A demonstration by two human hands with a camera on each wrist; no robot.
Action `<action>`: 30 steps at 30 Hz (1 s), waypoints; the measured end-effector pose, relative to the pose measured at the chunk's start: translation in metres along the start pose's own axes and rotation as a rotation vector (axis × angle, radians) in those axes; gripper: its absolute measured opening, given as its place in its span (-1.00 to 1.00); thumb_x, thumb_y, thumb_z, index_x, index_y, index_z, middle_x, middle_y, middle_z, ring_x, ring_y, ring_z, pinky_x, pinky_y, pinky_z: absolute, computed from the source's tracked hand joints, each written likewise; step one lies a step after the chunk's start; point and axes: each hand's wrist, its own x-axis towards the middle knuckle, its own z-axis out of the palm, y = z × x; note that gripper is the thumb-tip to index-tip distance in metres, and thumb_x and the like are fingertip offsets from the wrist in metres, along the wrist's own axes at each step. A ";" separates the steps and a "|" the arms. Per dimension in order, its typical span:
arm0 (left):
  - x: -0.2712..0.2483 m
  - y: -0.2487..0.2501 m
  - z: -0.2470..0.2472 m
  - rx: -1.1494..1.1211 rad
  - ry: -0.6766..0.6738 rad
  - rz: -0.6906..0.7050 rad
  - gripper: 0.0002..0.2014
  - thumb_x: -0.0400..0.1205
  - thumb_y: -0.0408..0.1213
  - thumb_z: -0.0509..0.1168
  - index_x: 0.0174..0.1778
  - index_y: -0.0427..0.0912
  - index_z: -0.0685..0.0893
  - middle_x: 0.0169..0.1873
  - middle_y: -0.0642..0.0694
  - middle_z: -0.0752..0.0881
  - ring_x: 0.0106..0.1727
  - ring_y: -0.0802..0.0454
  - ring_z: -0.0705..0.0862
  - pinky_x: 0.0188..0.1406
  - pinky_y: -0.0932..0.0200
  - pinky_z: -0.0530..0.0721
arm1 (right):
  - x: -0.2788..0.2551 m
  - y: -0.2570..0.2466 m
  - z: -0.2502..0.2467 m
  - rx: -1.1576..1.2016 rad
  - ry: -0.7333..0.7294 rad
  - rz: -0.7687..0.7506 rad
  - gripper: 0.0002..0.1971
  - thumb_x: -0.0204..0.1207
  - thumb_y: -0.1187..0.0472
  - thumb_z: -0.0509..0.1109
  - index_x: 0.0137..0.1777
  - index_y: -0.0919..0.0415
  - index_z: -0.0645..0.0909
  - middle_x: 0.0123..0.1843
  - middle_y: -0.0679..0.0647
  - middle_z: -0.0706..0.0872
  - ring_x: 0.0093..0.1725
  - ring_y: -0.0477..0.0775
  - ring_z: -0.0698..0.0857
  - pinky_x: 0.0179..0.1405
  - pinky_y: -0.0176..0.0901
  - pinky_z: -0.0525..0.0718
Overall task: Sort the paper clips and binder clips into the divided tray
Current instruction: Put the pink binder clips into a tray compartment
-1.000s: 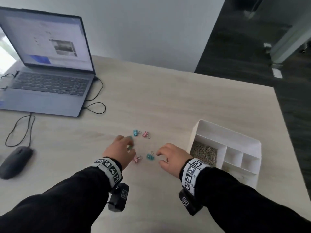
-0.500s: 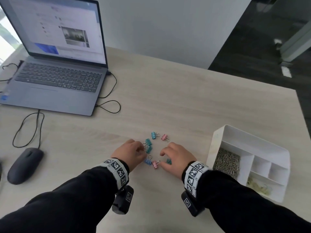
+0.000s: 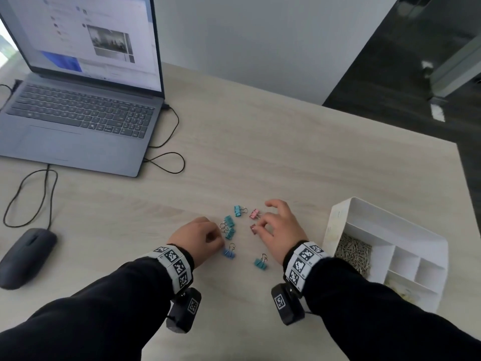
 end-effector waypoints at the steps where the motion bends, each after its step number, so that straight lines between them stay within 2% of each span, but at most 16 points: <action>1: 0.000 0.000 0.000 0.002 0.003 -0.003 -0.89 0.52 0.01 0.37 -0.28 0.15 0.62 -0.19 0.16 0.56 -0.15 0.14 0.62 -0.05 0.18 0.63 | 0.004 0.000 -0.003 0.010 -0.015 0.024 -0.82 0.55 -0.05 0.41 -0.21 0.01 0.65 0.51 -0.17 0.33 0.38 -0.09 0.43 0.42 -0.18 0.35; 3: 0.000 0.001 0.000 0.004 0.001 -0.007 -0.90 0.52 0.01 0.37 -0.28 0.15 0.62 -0.19 0.15 0.56 -0.14 0.13 0.62 -0.06 0.18 0.61 | 0.014 -0.002 -0.002 -0.009 -0.080 0.017 -0.83 0.55 -0.04 0.41 -0.21 0.00 0.65 0.56 -0.17 0.31 0.44 -0.05 0.41 0.42 -0.15 0.34; 5: -0.001 0.002 -0.001 0.001 -0.006 -0.008 -0.89 0.52 -0.01 0.38 -0.28 0.14 0.63 -0.19 0.14 0.56 -0.15 0.13 0.62 -0.06 0.20 0.59 | 0.022 -0.004 0.001 -0.038 -0.143 -0.010 -0.84 0.54 -0.01 0.42 -0.23 0.00 0.63 0.53 -0.14 0.37 0.40 -0.01 0.45 0.40 -0.11 0.39; 6: -0.002 0.002 -0.001 -0.004 -0.007 -0.010 -0.88 0.52 -0.01 0.39 -0.29 0.14 0.62 -0.19 0.14 0.56 -0.15 0.12 0.62 -0.06 0.20 0.59 | 0.025 -0.005 0.004 -0.055 -0.157 -0.024 -0.84 0.53 -0.01 0.42 -0.24 0.00 0.62 0.45 -0.14 0.44 0.33 -0.02 0.50 0.38 -0.09 0.46; 8: -0.004 0.001 -0.002 -0.010 -0.017 -0.018 -0.86 0.52 -0.02 0.40 -0.31 0.14 0.60 -0.21 0.14 0.56 -0.15 0.11 0.61 -0.08 0.21 0.57 | 0.028 -0.008 0.007 -0.087 -0.159 -0.047 -0.84 0.53 0.01 0.40 -0.23 0.02 0.59 0.19 -0.14 0.52 0.09 -0.06 0.58 0.21 -0.07 0.61; 9: -0.005 -0.001 -0.002 -0.007 -0.024 -0.025 -0.86 0.52 -0.02 0.41 -0.31 0.13 0.60 -0.22 0.14 0.56 -0.15 0.11 0.61 -0.10 0.23 0.53 | 0.028 -0.009 0.007 -0.096 -0.160 -0.051 -0.85 0.53 0.03 0.40 -0.22 0.04 0.59 0.08 -0.14 0.51 0.00 -0.06 0.58 0.11 -0.08 0.64; 11: -0.009 -0.001 -0.003 0.005 -0.028 -0.053 -0.87 0.53 -0.02 0.41 -0.27 0.09 0.63 -0.23 0.13 0.58 -0.15 0.10 0.60 -0.14 0.26 0.46 | 0.023 -0.007 0.007 -0.118 -0.172 -0.056 -0.85 0.54 0.04 0.40 -0.21 0.06 0.59 0.02 -0.11 0.47 -0.07 -0.04 0.58 -0.02 -0.16 0.60; 15: -0.013 0.007 -0.007 -0.044 0.034 -0.140 -0.85 0.54 -0.02 0.42 -0.23 0.00 0.70 -0.21 0.10 0.65 -0.15 0.10 0.62 -0.14 0.20 0.52 | 0.007 0.005 0.003 -0.131 -0.219 -0.038 -0.85 0.51 0.02 0.43 -0.15 0.08 0.63 0.04 -0.07 0.46 -0.08 -0.03 0.57 -0.11 -0.25 0.47; 20: -0.011 0.047 -0.011 -0.150 0.144 -0.136 -0.83 0.52 -0.02 0.44 -0.32 0.01 0.71 -0.26 0.11 0.71 -0.23 0.15 0.65 -0.25 0.20 0.58 | -0.017 0.021 -0.003 -0.151 -0.279 -0.031 -0.88 0.52 0.07 0.39 -0.08 0.09 0.67 0.08 0.03 0.53 -0.03 0.12 0.65 -0.02 -0.16 0.58; 25: -0.009 0.095 -0.001 -0.173 0.127 -0.092 -0.83 0.50 -0.02 0.46 -0.34 0.00 0.71 -0.29 0.09 0.74 -0.28 0.12 0.68 -0.33 0.19 0.64 | -0.042 0.033 -0.004 -0.196 -0.349 -0.076 -0.84 0.56 0.15 0.31 0.02 0.19 0.65 0.12 0.17 0.59 0.07 0.27 0.65 0.00 -0.12 0.54; 28: -0.009 0.119 0.009 -0.156 0.103 -0.079 -0.83 0.49 -0.02 0.46 -0.34 0.00 0.72 -0.37 0.08 0.69 -0.38 0.12 0.64 -0.45 0.24 0.54 | -0.059 0.041 -0.011 -0.185 -0.358 -0.085 -0.85 0.56 0.17 0.31 0.03 0.20 0.62 0.04 0.18 0.64 0.10 0.26 0.63 0.01 -0.10 0.52; 30: -0.007 0.132 0.017 -0.128 0.087 -0.065 -0.81 0.48 0.03 0.45 -0.34 0.03 0.72 -0.34 0.09 0.71 -0.34 0.14 0.64 -0.38 0.19 0.59 | -0.070 0.049 -0.019 -0.150 -0.345 -0.083 -0.87 0.54 0.14 0.35 -0.01 0.17 0.62 0.04 0.18 0.69 0.09 0.24 0.64 0.00 -0.10 0.53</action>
